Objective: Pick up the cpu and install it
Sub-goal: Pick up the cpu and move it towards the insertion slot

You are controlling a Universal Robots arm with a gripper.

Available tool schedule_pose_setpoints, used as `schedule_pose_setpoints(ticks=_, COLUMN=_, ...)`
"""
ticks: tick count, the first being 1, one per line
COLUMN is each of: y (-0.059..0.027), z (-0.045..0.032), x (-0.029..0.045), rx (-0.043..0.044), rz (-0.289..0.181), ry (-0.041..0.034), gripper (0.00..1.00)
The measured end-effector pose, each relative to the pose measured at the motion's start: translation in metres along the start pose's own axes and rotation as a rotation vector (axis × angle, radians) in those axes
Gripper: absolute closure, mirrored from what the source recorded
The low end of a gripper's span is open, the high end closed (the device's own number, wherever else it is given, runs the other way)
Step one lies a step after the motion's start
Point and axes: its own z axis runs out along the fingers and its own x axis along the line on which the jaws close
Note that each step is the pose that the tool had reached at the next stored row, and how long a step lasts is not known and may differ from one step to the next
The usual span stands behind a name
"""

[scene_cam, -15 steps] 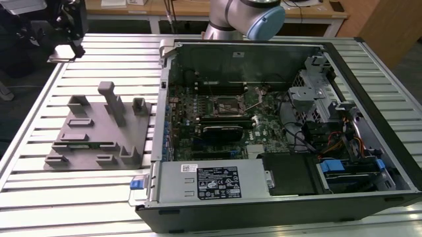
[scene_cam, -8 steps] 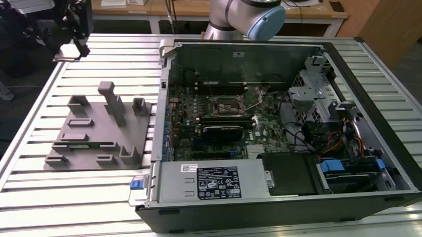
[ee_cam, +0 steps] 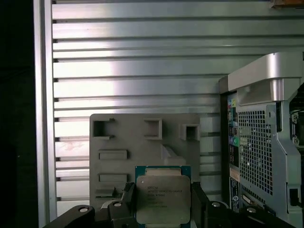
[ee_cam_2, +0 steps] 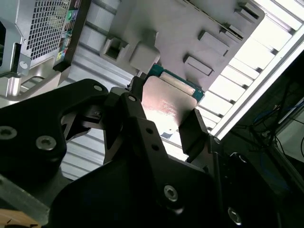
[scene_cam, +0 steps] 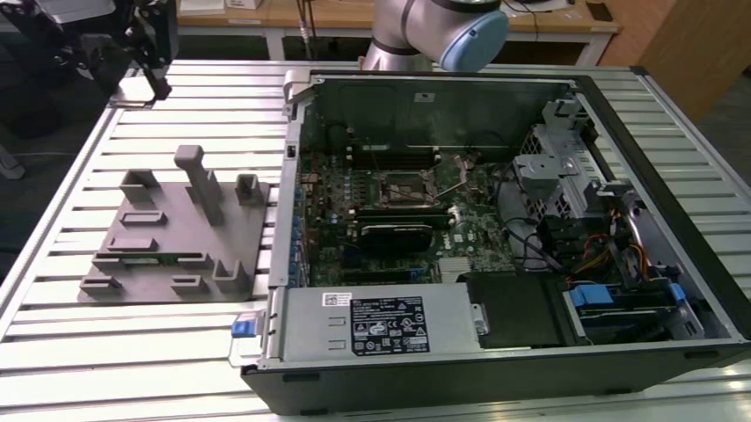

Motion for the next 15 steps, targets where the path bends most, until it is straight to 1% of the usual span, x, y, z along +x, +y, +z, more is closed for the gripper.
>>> schedule_pose_setpoints(ticks=15, y=0.0052, z=0.0006, x=-0.0216, rx=0.0001, rz=0.0, ry=0.0001, gripper=0.45)
